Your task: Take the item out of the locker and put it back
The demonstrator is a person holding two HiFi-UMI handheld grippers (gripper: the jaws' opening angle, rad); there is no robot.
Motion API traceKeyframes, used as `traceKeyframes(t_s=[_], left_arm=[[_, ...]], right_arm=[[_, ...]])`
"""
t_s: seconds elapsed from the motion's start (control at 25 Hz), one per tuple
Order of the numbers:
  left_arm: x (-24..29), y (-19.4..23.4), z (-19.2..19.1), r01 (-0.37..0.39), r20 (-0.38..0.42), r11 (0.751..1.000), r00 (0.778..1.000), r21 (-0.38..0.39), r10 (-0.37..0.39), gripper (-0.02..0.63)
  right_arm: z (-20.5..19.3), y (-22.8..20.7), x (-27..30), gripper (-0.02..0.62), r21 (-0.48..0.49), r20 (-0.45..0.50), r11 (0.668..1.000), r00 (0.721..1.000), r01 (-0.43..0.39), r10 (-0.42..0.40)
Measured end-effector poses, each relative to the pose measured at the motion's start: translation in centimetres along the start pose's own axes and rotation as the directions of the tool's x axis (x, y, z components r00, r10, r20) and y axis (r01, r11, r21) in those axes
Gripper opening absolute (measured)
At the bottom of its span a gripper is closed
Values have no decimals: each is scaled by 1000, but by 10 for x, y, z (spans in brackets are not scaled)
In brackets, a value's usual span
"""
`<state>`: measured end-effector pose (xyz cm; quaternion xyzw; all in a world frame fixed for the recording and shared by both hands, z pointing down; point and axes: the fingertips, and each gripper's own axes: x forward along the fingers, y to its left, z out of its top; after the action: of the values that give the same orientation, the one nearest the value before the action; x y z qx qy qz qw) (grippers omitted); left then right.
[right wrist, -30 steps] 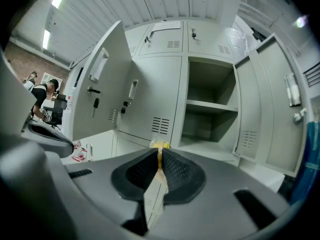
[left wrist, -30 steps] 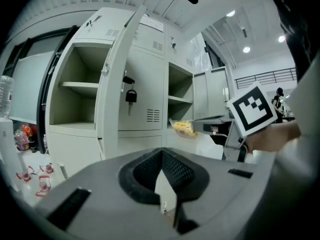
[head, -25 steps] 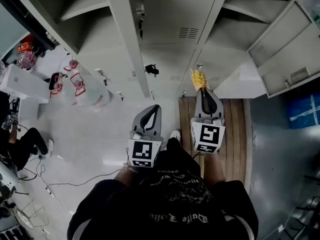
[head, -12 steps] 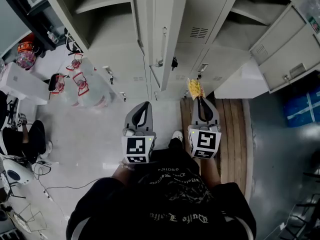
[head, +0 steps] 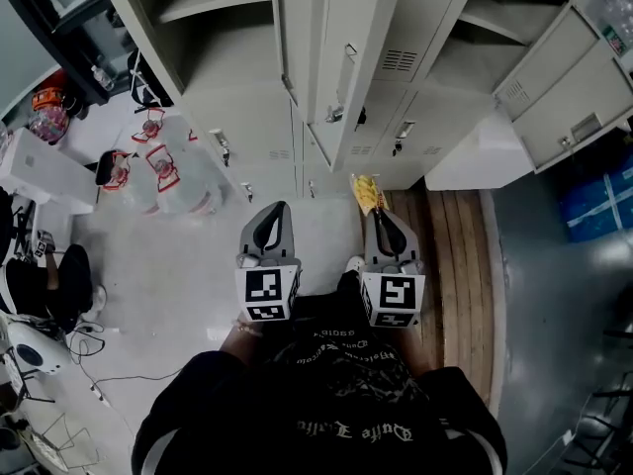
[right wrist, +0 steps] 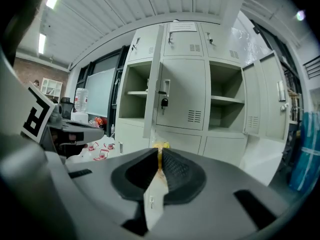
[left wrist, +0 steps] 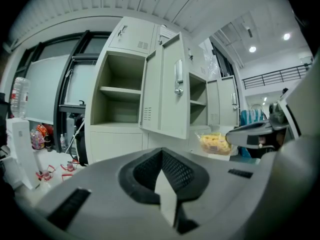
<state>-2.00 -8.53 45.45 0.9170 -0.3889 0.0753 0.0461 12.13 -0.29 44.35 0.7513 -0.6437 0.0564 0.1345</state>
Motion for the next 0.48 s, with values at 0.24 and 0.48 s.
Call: traceKeyframes(t_s=[0.24, 0.48], left_arm=[[-12, 22, -9, -21, -14, 1000, 1000, 2, 21, 6], [-19, 35, -14, -32, -19, 999, 999, 1, 32, 6]], right_arm=[[-12, 19, -6, 23, 24, -29, 1000, 1000, -3, 3], [-11, 45, -4, 23, 44, -31, 998, 998, -46, 47]])
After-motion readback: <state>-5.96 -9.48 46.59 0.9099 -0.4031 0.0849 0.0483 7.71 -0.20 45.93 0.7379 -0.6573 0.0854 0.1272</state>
